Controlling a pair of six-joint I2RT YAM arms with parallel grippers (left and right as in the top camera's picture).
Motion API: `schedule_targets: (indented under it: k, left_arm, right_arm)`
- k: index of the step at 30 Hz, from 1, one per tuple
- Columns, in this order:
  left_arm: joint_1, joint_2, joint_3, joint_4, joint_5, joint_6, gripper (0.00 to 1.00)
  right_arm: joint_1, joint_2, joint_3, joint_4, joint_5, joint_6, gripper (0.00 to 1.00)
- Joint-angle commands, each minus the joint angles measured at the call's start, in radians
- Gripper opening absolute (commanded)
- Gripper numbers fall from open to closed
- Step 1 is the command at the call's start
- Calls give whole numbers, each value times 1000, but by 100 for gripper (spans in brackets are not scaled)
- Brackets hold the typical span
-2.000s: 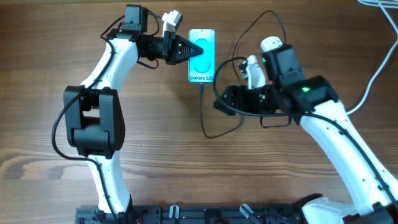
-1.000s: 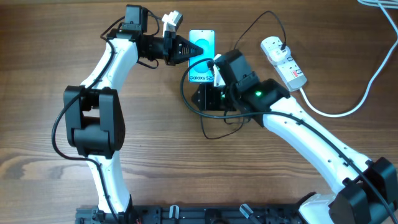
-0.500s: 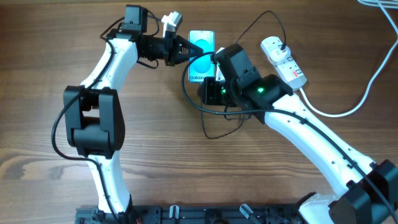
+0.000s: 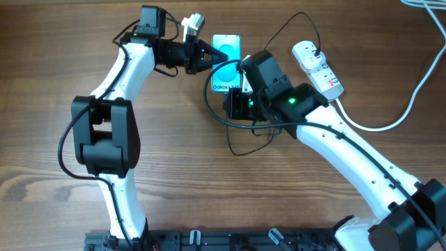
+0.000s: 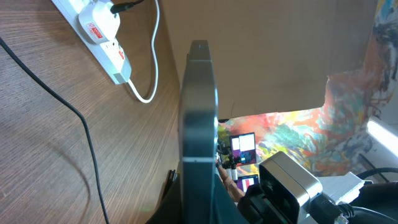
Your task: Plug charger to phone and switch on socket
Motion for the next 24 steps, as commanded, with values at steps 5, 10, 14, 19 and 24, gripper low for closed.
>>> schedule_targets:
  k: [5,10,14,19,24]
  left_arm:
    - [2,-35,2,-1,34,-14,4]
    - [2,-35,2,-1,52,-13,4]
    - [2,-35,2,0,76,-13,4]
    - [2,-35,2,-1,76,-14,4]
    - [2,-35,2,-5,76,-14,4]
  right_arm:
    - [0,6,21,-5,-17,10,17]
    - [0,6,21,6,-17,10,16]
    - [0,6,21,18,-17,23,15]
    - [0,6,21,20,-17,28,13]
    - [0,6,21,20,-21,29,12]
